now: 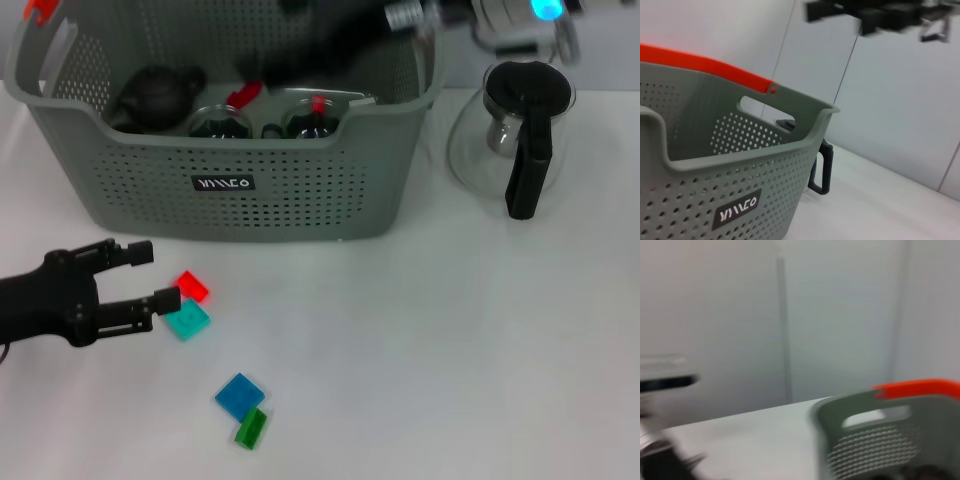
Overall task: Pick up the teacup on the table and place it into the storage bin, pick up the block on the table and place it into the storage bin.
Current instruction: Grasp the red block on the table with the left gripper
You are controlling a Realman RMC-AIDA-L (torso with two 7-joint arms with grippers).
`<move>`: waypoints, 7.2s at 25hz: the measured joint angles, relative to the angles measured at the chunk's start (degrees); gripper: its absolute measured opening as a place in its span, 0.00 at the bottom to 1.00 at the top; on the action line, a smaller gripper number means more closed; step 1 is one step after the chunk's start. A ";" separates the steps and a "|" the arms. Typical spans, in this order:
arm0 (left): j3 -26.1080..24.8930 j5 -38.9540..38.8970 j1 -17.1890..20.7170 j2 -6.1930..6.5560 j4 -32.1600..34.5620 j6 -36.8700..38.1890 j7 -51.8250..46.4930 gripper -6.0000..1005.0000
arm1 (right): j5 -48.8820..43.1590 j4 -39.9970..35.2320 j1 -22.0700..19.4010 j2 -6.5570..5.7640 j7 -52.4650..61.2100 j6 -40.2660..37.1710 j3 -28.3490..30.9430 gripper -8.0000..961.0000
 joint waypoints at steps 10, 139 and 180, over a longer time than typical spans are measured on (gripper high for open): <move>2.94 5.51 -3.82 -0.49 -11.22 -2.21 -13.96 0.85 | 2.92 -2.70 -10.93 0.01 -0.50 -6.71 -3.80 0.97; 58.10 46.84 -12.55 -8.89 -31.38 -28.22 -73.64 0.56 | -4.37 12.84 -7.06 -3.69 -8.43 -13.15 10.28 0.97; 59.12 48.14 -13.45 -8.96 -30.71 -28.04 -73.47 0.58 | -4.44 13.47 -6.99 -3.68 -9.04 -12.97 10.89 0.97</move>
